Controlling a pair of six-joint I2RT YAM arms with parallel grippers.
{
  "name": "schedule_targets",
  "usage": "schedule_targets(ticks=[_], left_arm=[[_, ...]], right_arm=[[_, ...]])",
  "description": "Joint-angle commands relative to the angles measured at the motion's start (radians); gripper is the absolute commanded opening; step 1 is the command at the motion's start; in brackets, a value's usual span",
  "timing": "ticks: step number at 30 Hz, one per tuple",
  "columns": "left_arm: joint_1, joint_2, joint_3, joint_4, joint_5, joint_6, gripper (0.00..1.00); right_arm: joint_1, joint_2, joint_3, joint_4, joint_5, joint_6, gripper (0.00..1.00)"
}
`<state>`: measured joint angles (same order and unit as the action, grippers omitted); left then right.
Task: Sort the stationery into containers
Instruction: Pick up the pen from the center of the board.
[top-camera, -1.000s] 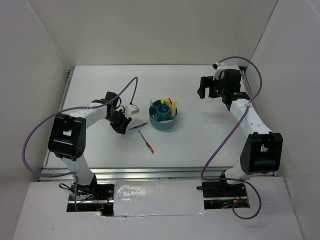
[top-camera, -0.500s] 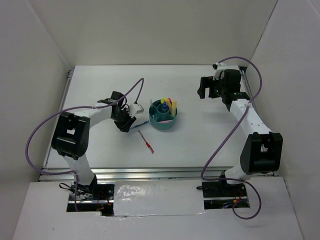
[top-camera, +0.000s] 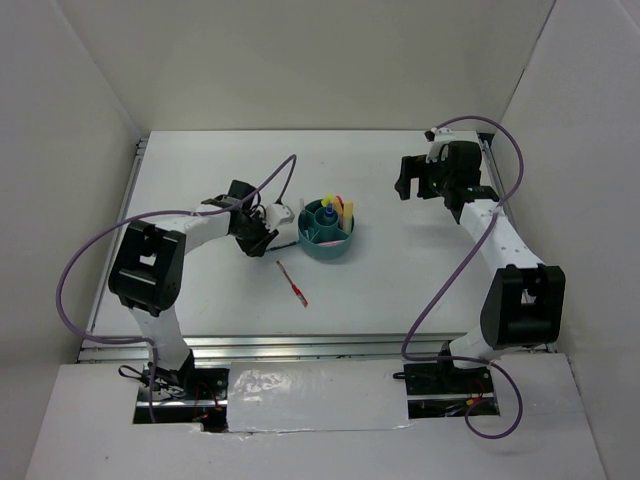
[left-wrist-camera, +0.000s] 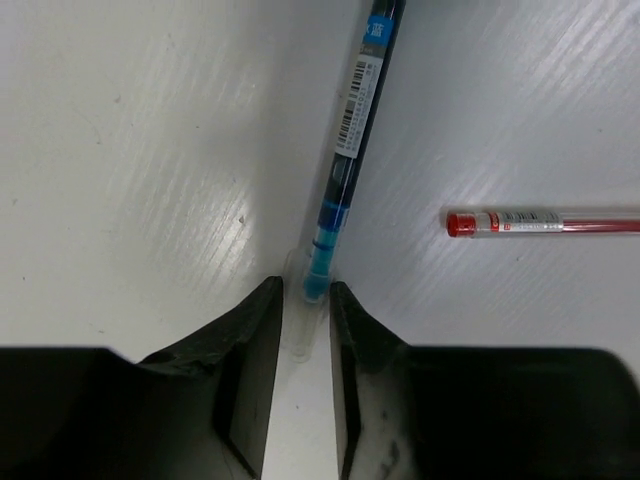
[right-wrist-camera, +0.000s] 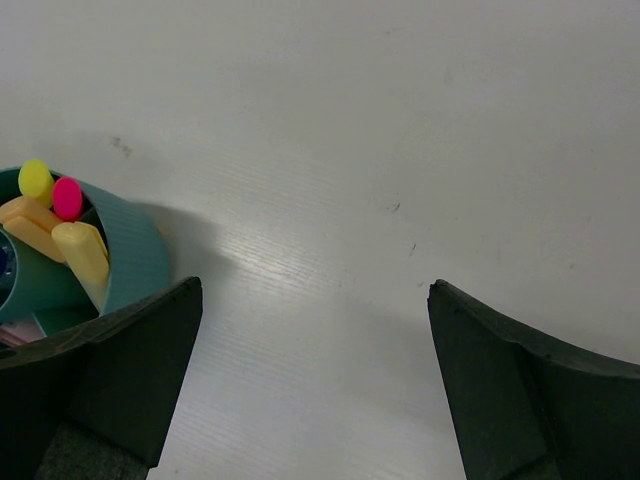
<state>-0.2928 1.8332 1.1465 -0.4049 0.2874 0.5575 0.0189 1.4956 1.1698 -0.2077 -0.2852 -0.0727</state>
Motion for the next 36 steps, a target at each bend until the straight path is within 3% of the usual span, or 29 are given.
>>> schedule_targets(ticks=[1,6,12,16,20,26,36], left_arm=[[-0.009,0.054,-0.007,-0.014,0.019,0.036,0.34],[0.006,0.012,-0.028,-0.037,0.024,0.073,0.12],[0.083,-0.083,0.001,-0.103,0.020,0.146,0.00],[0.141,-0.166,0.053,-0.146,-0.068,0.301,0.00],[0.164,-0.274,0.078,-0.153,-0.108,0.566,0.00],[0.161,-0.443,-0.042,0.049,-0.093,0.957,0.00],[0.089,-0.451,-0.031,0.210,-0.051,1.291,0.00]], right_arm=[[-0.007,-0.040,0.002,0.031,-0.014,-0.006,1.00],[-0.008,-0.043,-0.007,0.041,-0.019,-0.003,1.00],[-0.011,-0.058,-0.028,0.056,-0.022,0.002,1.00],[-0.011,-0.075,-0.039,0.062,-0.025,0.005,1.00],[-0.010,-0.086,-0.048,0.062,-0.025,0.005,1.00],[-0.008,-0.092,-0.050,0.060,-0.025,0.005,1.00],[-0.010,-0.112,-0.052,0.056,-0.038,-0.009,1.00]])
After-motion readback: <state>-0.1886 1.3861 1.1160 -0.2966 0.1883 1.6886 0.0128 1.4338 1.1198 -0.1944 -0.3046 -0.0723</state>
